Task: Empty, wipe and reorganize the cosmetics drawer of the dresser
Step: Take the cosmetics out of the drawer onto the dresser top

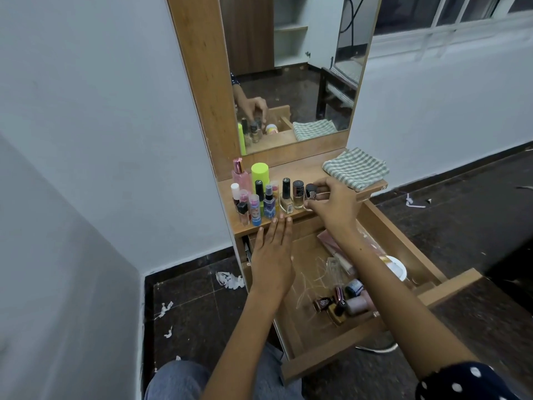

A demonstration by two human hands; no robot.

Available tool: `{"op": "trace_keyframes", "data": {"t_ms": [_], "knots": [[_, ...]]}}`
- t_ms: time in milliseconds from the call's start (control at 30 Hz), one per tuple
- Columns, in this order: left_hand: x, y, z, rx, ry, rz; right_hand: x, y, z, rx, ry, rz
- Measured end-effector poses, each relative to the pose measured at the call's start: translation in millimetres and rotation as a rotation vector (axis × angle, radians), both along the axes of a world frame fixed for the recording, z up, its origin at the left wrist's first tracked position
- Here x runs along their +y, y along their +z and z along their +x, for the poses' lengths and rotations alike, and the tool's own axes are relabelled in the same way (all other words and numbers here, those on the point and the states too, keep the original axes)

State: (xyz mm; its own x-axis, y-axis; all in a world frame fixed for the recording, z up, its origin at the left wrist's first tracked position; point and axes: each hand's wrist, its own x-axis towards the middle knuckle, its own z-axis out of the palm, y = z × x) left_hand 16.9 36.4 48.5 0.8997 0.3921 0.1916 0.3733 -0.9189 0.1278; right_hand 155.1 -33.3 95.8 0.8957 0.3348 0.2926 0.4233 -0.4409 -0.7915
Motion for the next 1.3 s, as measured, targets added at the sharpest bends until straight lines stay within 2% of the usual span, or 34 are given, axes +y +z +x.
{"op": "trace_keyframes", "data": {"t_ms": [433, 533, 633, 700, 833, 1000, 1133, 1300], "knots": [[-1, 1, 0, 0.014, -0.001, -0.001, 17, -13, 9, -0.016, 0.124, 0.029], [-1, 0, 1, -0.009, -0.009, -0.016, 5, -10, 11, 0.053, 0.191, 0.034], [0, -3, 0, -0.024, -0.018, -0.008, -26, -8, 13, -0.017, 0.208, -0.009], [0, -4, 0, -0.048, -0.021, -0.016, -52, -13, 14, -0.063, 0.2, -0.161], [2, -6, 0, -0.044, -0.021, -0.012, -88, -34, 8, -0.076, 0.168, -0.637], [1, -6, 1, -0.031, -0.01, -0.008, -95, -52, 5, 0.007, 0.1, -0.861], [2, -4, 1, -0.004, -0.006, 0.007, -88, -57, 7, 0.034, 0.047, -0.855], [4, 6, 2, 0.038, -0.031, 0.0, -88, -46, -2, 0.062, 0.06, -0.663]]}}
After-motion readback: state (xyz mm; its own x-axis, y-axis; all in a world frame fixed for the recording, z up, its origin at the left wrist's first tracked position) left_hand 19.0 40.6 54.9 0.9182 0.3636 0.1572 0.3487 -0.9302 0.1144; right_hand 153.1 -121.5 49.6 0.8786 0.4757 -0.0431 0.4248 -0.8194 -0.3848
